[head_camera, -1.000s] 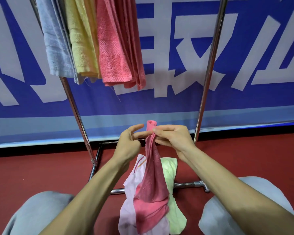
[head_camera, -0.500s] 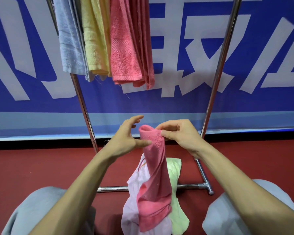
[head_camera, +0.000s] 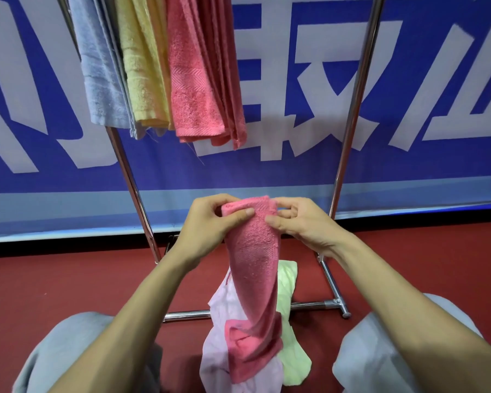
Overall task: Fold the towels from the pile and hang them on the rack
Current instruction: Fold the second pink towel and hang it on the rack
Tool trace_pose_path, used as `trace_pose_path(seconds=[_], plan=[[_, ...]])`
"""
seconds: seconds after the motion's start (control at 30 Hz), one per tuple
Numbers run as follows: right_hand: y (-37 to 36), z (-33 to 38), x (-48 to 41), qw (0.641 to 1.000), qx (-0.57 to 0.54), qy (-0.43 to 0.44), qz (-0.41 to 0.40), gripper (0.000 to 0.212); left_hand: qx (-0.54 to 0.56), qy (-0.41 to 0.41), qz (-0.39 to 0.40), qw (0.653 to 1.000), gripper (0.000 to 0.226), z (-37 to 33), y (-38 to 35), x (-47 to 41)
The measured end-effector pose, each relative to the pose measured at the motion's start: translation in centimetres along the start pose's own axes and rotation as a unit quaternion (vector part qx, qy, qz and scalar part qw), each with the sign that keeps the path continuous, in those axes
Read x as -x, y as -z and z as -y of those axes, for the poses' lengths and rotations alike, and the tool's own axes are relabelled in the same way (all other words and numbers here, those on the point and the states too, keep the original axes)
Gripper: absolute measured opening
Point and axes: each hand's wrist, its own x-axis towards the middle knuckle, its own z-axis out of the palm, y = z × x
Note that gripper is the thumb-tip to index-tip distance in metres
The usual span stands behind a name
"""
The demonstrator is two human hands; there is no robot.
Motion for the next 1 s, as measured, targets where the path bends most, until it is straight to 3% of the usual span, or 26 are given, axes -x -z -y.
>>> trace_pose_path(seconds=[0.17,0.37,0.53,0.83,0.93,1.0], plan=[[0.0,0.5,0.0,0.998,0.016,0.02,-0.049,0.011,0.001,-0.001,-0.014,1.0,0.012,-2.4,0.8,-1.0],[-0.2,6.4,-0.7,0.992,0.005,0.094,-0.089,0.011,0.041,-0.006,0.014,0.999,0.003,-7.3,2.1,-3.5],[-0.8,12.2,-1.1,0.98,0.04,0.143,-0.133,0.016,0.008,-0.038,0.01,0.999,0.014,-12.1,3.4,-5.5],[-2.0,22.9,-0.6,0.948,0.052,0.267,-0.163,0.015,-0.022,-0.188,-0.119,0.975,0.004,-22.2,5.8,-7.8],[-2.7,23.4,-0.7,0.95,0.103,0.248,-0.159,0.016,-0.117,-0.184,-0.161,0.963,0.008,-21.9,5.6,-7.6],[-2.7,23.3,-0.9,0.948,0.114,0.238,-0.177,0.014,-0.093,-0.177,-0.166,0.966,0.007,-21.9,5.4,-7.3]])
